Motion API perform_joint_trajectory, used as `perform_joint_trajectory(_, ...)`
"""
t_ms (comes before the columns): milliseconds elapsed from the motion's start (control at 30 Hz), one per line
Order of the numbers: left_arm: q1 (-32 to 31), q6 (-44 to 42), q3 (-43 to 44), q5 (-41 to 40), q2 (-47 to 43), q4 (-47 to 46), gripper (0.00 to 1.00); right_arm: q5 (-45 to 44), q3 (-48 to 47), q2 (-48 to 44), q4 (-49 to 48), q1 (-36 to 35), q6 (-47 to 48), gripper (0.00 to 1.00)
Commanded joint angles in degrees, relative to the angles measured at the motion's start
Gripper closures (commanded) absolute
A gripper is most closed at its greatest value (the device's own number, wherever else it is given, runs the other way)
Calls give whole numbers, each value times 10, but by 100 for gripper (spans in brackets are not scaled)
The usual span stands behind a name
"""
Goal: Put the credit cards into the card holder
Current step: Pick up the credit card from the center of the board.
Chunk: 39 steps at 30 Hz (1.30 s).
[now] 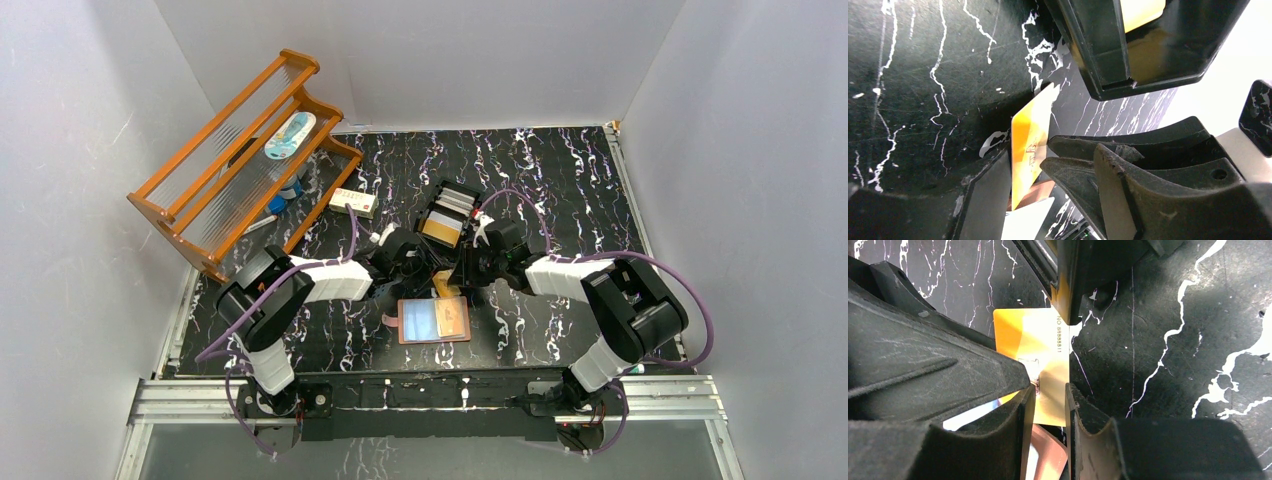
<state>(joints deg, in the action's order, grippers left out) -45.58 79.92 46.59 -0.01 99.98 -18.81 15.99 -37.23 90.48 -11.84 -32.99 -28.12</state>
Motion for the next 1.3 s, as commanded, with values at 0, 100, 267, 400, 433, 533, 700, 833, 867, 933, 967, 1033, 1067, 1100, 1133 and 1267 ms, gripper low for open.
perform_joint_trajectory(0, -10, -15, 1, 15, 8, -19, 46, 0, 23, 11, 21, -4, -4, 63)
perform_joint_trajectory(100, -11, -22, 0, 16, 8, -15, 58, -3, 24, 11, 21, -4, -7, 63)
perform_joint_trajectory(267, -12, -29, -1, 7, 0, 6, 81, -19, 25, -3, 30, -4, -8, 64)
perform_joint_trajectory(400, -12, -60, 19, -9, -15, 56, 100, -51, 19, -49, 66, -4, -7, 64)
perform_joint_trajectory(433, -12, -71, 26, -14, -23, 74, 100, -60, 15, -67, 83, -4, -7, 63)
perform_joint_trajectory(533, -12, -102, 40, -19, -54, 101, 100, -77, 8, -141, 129, -4, -13, 61)
perform_joint_trajectory(700, -12, -192, 37, 40, -102, 81, 100, -68, 26, -285, 143, 0, -49, 58)
perform_joint_trajectory(833, -12, -210, -26, 137, -155, -29, 100, -38, 31, -373, 133, 2, -97, 57)
perform_joint_trajectory(867, -12, -206, -45, 164, -168, -66, 100, -33, 31, -391, 129, 2, -112, 56)
perform_joint_trajectory(933, -13, -199, -74, 206, -191, -118, 100, -20, 31, -407, 120, 5, -137, 56)
perform_joint_trajectory(967, -13, -200, -82, 218, -205, -130, 100, -12, 32, -411, 113, 6, -149, 56)
perform_joint_trajectory(1033, -13, -206, -96, 231, -232, -132, 100, 1, 33, -413, 98, 9, -176, 57)
perform_joint_trajectory(1067, -14, -210, -100, 235, -244, -130, 100, 8, 34, -414, 89, 11, -185, 57)
perform_joint_trajectory(1100, -13, -213, -104, 237, -255, -126, 100, 17, 36, -412, 79, 11, -193, 57)
perform_joint_trajectory(1133, -13, -213, -110, 241, -265, -130, 100, 21, 38, -410, 70, 12, -201, 57)
perform_joint_trajectory(1267, -14, -204, -127, 252, -294, -158, 100, 38, 48, -400, 50, 14, -231, 53)
